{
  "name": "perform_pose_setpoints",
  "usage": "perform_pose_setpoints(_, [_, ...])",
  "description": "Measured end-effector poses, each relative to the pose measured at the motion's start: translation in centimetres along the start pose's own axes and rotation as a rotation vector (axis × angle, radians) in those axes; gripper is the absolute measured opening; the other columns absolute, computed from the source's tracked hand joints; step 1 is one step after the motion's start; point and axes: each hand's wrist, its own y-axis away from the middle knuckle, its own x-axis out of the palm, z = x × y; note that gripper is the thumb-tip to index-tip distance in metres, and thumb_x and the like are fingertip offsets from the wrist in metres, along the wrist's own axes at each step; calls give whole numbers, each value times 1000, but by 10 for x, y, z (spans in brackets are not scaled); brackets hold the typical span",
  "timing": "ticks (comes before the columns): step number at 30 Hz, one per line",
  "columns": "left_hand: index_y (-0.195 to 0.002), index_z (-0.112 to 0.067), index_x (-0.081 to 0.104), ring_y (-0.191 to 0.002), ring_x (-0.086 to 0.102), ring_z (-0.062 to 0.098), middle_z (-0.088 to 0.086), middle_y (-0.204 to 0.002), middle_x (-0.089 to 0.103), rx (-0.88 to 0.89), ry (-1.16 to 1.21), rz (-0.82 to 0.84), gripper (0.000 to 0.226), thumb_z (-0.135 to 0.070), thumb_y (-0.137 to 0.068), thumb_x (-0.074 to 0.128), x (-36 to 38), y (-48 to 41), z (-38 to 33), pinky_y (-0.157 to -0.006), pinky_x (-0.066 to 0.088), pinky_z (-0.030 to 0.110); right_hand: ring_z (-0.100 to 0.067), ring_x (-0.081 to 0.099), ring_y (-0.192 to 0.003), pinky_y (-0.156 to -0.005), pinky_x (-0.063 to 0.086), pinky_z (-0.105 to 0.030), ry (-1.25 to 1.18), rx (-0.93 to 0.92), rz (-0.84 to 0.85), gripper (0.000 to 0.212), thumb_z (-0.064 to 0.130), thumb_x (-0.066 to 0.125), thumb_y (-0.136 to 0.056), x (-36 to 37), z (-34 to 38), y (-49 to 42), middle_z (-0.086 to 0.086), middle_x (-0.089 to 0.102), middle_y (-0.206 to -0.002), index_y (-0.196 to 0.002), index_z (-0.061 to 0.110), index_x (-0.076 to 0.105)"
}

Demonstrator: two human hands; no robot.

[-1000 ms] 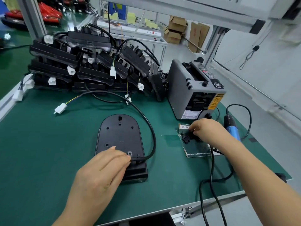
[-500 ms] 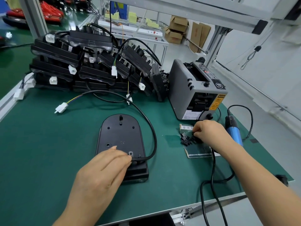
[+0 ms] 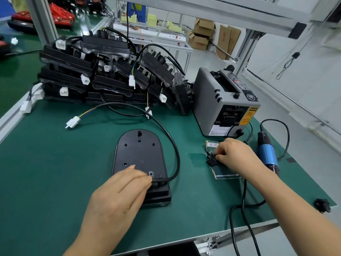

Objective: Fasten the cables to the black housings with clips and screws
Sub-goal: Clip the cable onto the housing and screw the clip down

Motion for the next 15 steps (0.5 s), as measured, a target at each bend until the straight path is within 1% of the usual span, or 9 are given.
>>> perform_pose_setpoints(3, [-93,-16,65,-87,58,8,-4,-88,66,6,22,-3,8,-16,-87,60,0,0,0,-103,40,20,-18,50,-106,-80,38,-28,-12,-7,-15,12,27,60,-86,2,-1,1,4,55,-100,-96,26,67])
perform_pose_setpoints(5, [-95,-18,63,-88,58,8,-6,-90,65,3,26,-4,8,-16,-87,60,-1,1,1,-103,40,19,-18,49,-106,-78,36,-26,-17,-16,-15,12,27,61,-86,2,-1,1,6,53,-97,-95,27,68])
perform_pose_setpoints(7, [-96,-20,62,-91,58,7,-8,-94,63,-4,26,-3,9,-18,-87,60,-1,0,1,-102,39,17,-17,48,-105,-76,34,-25,-20,-24,-7,11,26,61,-86,2,-1,0,8,50,-93,-94,27,68])
perform_pose_setpoints(9, [-96,-20,63,-92,58,7,-8,-95,64,-13,27,7,10,-19,-87,60,-1,1,0,-101,39,16,-17,48,-105,-77,34,-26,-26,-21,0,9,25,60,-85,2,-2,0,9,48,-93,-91,27,67])
perform_pose_setpoints(11, [-97,-22,62,-93,57,5,-10,-97,64,-26,31,20,11,-20,-87,60,-1,1,0,-100,40,16,-16,48,-103,-77,36,-26,-39,-20,1,5,24,60,-85,2,-3,1,9,49,-92,-85,28,63])
perform_pose_setpoints(13, [-97,-23,62,-94,57,4,-12,-99,63,-40,46,26,11,-21,-86,60,-1,1,0,-99,40,16,-16,48,-101,-77,36,-26,-61,-24,7,9,23,61,-84,2,-4,2,10,49,-90,-80,31,57])
perform_pose_setpoints(15, [-95,-22,65,-95,57,4,-11,-98,65,-53,61,24,11,-21,-87,59,-1,1,0,-98,40,15,-17,48,-100,-76,35,-26,-80,-28,3,12,22,61,-83,1,-5,3,10,47,-87,-78,31,55])
